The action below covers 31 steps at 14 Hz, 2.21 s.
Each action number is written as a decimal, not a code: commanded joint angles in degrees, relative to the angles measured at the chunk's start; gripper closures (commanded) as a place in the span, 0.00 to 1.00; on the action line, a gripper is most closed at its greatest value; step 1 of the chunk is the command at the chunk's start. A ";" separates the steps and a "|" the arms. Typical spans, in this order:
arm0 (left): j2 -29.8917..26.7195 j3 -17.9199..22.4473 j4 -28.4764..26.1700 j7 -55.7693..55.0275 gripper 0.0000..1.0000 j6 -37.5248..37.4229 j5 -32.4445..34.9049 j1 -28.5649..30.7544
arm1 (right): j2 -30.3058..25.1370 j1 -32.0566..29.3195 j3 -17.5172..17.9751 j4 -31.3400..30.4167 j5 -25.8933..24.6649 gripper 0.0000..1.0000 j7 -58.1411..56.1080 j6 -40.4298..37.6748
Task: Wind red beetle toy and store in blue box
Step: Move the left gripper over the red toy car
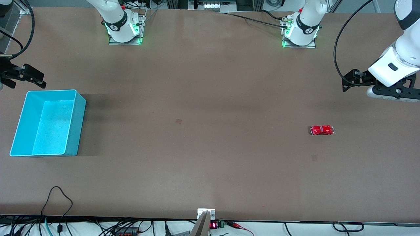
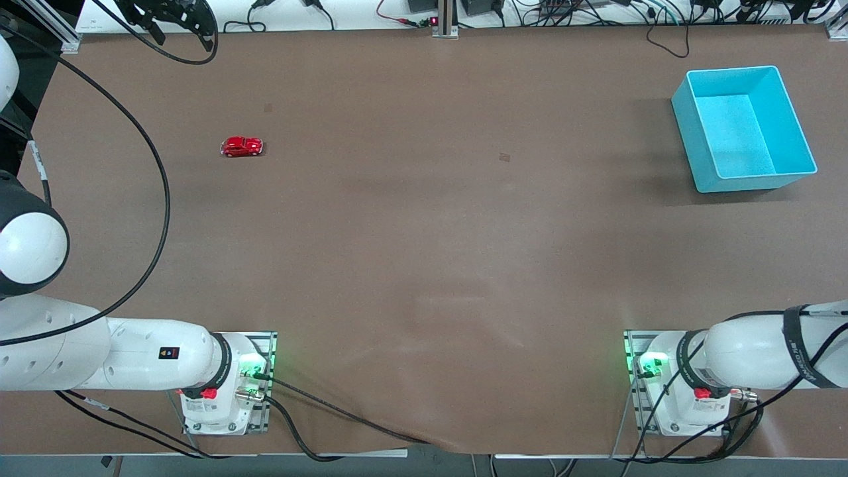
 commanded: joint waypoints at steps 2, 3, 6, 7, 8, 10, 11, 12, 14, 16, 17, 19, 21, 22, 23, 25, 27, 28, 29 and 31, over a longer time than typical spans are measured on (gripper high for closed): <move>1.03 0.03 2.35 -0.73 0.00 -1.58 -0.73 -0.22 | -1.38 0.02 -0.10 -1.11 0.07 0.00 0.68 -0.37; 1.12 0.03 2.44 -0.73 0.00 -1.58 -0.73 -0.22 | -1.30 0.02 -0.10 -1.11 0.07 0.00 0.68 -0.36; 1.73 -0.06 2.44 -0.90 0.00 -1.67 -0.64 -0.31 | -1.30 -0.06 -0.19 -1.20 0.07 0.00 0.68 -0.37; 2.25 -0.06 2.26 -0.73 0.00 -2.80 -0.64 -0.31 | -1.30 -0.06 -0.19 -1.11 0.07 0.00 0.68 -0.36; 2.43 -0.06 2.35 -1.07 0.00 -5.68 -0.64 -0.31 | -1.30 -0.06 -0.19 -1.11 0.07 0.00 0.77 -0.45; 2.87 -0.23 2.35 -0.90 0.00 -10.61 -0.64 -0.40 | -1.21 -0.15 -0.19 -1.11 0.16 0.00 0.77 -0.37; 3.57 -0.41 2.44 -0.47 0.00 -13.59 -0.64 -0.48 | -1.12 -0.33 -0.28 -1.11 0.16 0.00 0.77 -0.36; 3.93 -0.85 2.35 -0.29 0.00 -14.93 -0.64 -0.40 | -1.21 -0.33 -0.28 -1.20 0.16 0.00 0.77 -0.36; 4.28 -0.94 1.74 3.11 0.00 -15.99 -0.64 -0.31 | -1.21 -0.33 -0.19 -1.11 0.16 0.00 0.68 -0.36; 5.94 -0.94 1.56 15.55 0.00 -15.82 -0.73 0.48 | -1.21 -0.07 -0.19 -1.11 0.16 0.00 0.68 -0.36; 6.82 -0.85 1.47 21.80 0.00 -15.47 -0.73 0.83 | -1.21 0.02 -0.10 -1.11 0.16 0.00 0.77 -0.36; 8.49 -0.85 0.95 31.05 0.00 -14.25 -0.55 2.76 | -1.21 0.02 -0.10 -1.11 0.16 0.00 0.77 -0.19; 8.41 -0.85 -3.34 42.11 0.00 -7.07 -0.29 4.95 | -1.21 0.02 -0.10 -1.02 0.25 0.00 0.68 -0.01; 8.32 -0.85 -5.80 46.78 0.00 -3.20 -0.20 5.66 | -1.21 0.02 -0.10 -1.02 0.25 0.00 0.68 -0.01; 8.50 -0.76 -8.09 51.17 0.00 0.84 0.15 6.01 | -1.21 -0.06 -0.10 -1.02 0.25 0.00 0.68 0.16; 8.59 -0.76 -13.18 57.34 0.00 10.50 0.59 6.37 | -1.21 0.02 -0.02 -1.02 0.25 0.00 0.68 0.34; 11.12 -0.76 -16.62 65.67 0.00 21.39 2.43 6.46 | -1.12 0.02 -0.02 -0.85 0.25 0.00 0.77 0.34; 13.83 -0.76 -16.63 70.24 0.00 25.27 2.43 6.72 | -1.12 0.02 -0.02 -0.85 0.25 0.00 0.68 0.34; 15.95 -0.76 -16.63 74.12 0.00 28.62 2.44 7.50 | -1.03 0.02 -0.02 -0.85 0.25 0.00 0.68 0.34; 19.04 -0.76 -17.77 79.42 0.00 35.22 2.44 7.86 | -0.77 -0.15 -0.10 -0.85 0.51 0.00 0.68 1.12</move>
